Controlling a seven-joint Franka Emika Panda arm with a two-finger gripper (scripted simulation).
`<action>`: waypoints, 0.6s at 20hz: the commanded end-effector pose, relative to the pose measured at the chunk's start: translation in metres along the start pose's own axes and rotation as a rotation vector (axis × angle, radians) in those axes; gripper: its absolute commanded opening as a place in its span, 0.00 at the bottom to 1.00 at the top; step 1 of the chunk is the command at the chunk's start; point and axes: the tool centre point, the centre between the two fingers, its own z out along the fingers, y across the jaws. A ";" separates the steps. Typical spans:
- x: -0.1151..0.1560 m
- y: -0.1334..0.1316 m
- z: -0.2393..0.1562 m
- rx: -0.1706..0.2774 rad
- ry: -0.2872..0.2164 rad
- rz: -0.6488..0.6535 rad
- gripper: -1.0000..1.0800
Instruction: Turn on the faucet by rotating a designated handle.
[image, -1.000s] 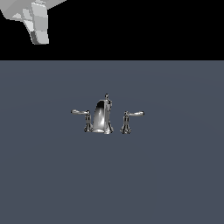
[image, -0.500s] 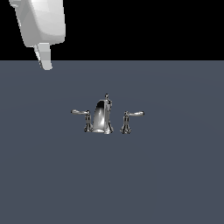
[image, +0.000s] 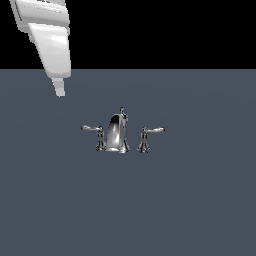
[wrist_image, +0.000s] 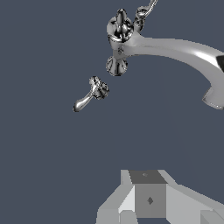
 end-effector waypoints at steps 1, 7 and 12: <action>0.003 -0.009 0.010 0.001 0.000 0.041 0.00; 0.013 -0.030 0.033 0.001 0.000 0.138 0.00; 0.023 -0.047 0.054 -0.001 0.002 0.225 0.00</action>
